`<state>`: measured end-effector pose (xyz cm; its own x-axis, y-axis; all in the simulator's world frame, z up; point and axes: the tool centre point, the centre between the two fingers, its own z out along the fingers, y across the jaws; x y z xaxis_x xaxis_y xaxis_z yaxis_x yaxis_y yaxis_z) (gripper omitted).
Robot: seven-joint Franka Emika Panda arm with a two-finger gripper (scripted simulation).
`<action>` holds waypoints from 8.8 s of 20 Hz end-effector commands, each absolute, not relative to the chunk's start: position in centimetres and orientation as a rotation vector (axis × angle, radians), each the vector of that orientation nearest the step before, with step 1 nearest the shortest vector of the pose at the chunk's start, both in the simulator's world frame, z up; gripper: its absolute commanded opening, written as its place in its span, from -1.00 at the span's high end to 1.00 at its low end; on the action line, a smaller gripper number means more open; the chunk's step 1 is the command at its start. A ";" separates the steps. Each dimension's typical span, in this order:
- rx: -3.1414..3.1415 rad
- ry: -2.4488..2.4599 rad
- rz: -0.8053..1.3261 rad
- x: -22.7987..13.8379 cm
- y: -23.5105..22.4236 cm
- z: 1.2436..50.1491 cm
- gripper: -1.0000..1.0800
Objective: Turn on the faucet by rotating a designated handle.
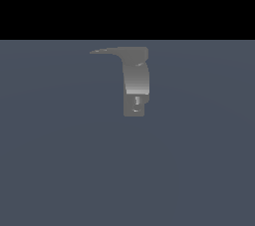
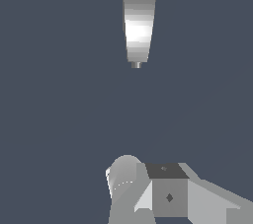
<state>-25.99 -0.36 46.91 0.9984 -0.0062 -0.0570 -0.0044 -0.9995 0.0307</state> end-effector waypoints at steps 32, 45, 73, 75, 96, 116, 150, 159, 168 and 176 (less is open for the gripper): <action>3.141 -0.450 -0.111 -19.1 -0.8 46.0 1.00; 3.064 -0.962 -0.140 -10.4 0.7 44.2 1.00; 2.507 -1.951 -0.118 6.6 5.5 33.4 1.00; 2.455 -2.009 -0.107 7.7 5.9 32.4 1.00; 2.104 -2.333 -0.001 13.5 9.3 24.9 1.00; 2.103 -2.334 -0.001 10.3 9.9 24.8 1.00; 2.100 -2.338 0.004 2.3 10.2 24.8 1.00; 2.101 -2.337 0.002 -0.1 8.6 24.8 1.00; 2.101 -2.337 0.002 -2.6 7.0 24.8 1.00; 2.102 -2.335 0.000 -4.9 5.5 24.8 1.00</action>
